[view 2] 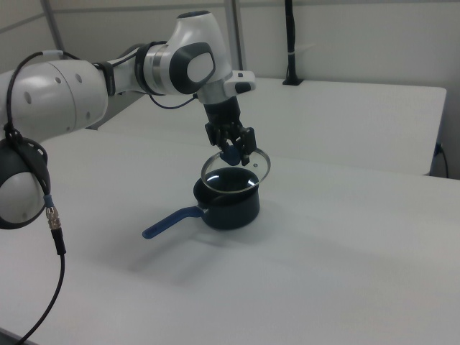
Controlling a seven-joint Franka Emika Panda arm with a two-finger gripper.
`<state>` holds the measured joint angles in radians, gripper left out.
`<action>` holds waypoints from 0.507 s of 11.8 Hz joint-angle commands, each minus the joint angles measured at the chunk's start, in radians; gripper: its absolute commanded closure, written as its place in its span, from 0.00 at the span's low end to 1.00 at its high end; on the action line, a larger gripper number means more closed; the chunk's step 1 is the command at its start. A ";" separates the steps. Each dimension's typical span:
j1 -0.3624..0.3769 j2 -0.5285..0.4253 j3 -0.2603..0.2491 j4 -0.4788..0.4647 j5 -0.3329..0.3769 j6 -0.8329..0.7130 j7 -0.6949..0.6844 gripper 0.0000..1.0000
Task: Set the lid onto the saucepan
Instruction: 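Lift the glass lid and carry it over the saucepan rim, then lower the lid onto the saucepan and open the gripper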
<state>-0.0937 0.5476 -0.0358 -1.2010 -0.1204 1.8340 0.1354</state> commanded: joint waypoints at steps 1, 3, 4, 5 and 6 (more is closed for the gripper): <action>0.028 0.038 -0.004 0.034 -0.041 0.040 0.043 0.64; 0.046 0.040 -0.003 0.020 -0.045 0.042 0.046 0.65; 0.055 0.043 -0.001 0.008 -0.053 0.044 0.065 0.65; 0.057 0.055 0.004 0.003 -0.057 0.042 0.073 0.65; 0.058 0.058 0.010 -0.006 -0.068 0.042 0.085 0.65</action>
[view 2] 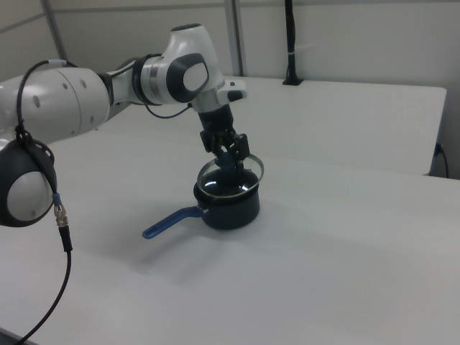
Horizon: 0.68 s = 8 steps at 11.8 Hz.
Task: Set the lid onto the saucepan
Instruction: 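Lower the lid onto the saucepan and open the gripper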
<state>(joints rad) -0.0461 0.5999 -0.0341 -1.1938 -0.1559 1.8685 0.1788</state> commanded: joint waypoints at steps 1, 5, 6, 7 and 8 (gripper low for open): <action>0.011 0.006 0.008 -0.029 -0.042 0.009 0.056 0.65; 0.023 0.009 0.033 -0.075 -0.085 0.060 0.125 0.65; 0.023 0.009 0.036 -0.085 -0.086 0.060 0.126 0.64; 0.023 0.009 0.042 -0.089 -0.088 0.061 0.126 0.61; 0.023 0.011 0.042 -0.089 -0.088 0.066 0.128 0.59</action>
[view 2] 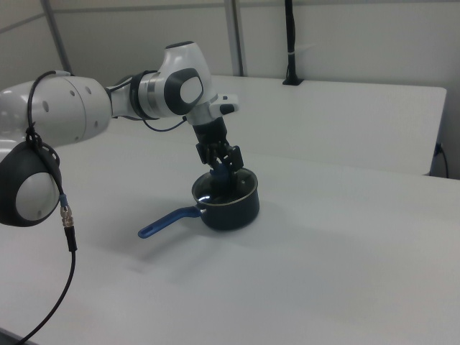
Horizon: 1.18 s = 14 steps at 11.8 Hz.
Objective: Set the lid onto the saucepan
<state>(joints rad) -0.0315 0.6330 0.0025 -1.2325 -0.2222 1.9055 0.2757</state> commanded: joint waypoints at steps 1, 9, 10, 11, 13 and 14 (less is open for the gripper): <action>0.007 -0.022 0.005 -0.050 -0.022 0.036 0.048 0.56; -0.047 -0.209 0.007 -0.064 0.014 -0.095 0.138 0.00; -0.053 -0.273 0.008 -0.087 0.018 -0.147 0.134 0.00; -0.056 -0.342 0.007 -0.120 0.024 -0.181 0.135 0.00; -0.056 -0.453 0.005 -0.145 0.066 -0.303 0.135 0.00; -0.054 -0.504 0.001 -0.177 0.089 -0.339 0.135 0.00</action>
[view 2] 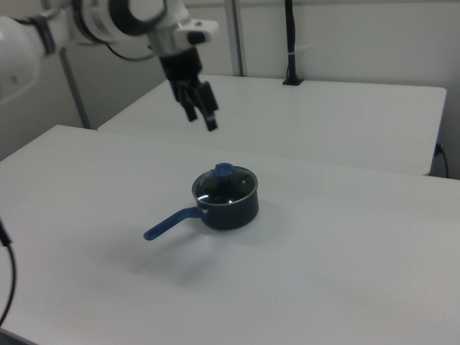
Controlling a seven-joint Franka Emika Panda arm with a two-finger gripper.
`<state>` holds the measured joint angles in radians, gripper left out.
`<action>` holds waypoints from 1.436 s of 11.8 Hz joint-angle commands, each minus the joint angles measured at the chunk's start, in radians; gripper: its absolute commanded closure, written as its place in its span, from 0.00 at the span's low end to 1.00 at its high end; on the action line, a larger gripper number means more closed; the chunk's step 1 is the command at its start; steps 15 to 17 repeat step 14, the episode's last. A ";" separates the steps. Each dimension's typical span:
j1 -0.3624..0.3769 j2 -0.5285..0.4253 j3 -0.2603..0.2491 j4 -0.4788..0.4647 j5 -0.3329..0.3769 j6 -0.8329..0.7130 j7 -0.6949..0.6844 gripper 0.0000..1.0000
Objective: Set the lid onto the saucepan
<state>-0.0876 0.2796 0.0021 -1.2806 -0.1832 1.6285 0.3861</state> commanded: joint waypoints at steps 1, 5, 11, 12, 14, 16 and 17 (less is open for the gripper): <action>0.011 -0.204 -0.004 -0.179 0.057 -0.068 0.025 0.00; 0.130 -0.364 -0.066 -0.374 0.082 -0.026 0.005 0.00; 0.114 -0.361 -0.080 -0.402 0.111 0.091 -0.400 0.00; 0.114 -0.356 -0.082 -0.401 0.131 0.091 -0.398 0.00; 0.114 -0.358 -0.093 -0.398 0.139 0.090 -0.397 0.00; 0.114 -0.358 -0.093 -0.398 0.139 0.090 -0.397 0.00; 0.114 -0.358 -0.093 -0.398 0.139 0.090 -0.397 0.00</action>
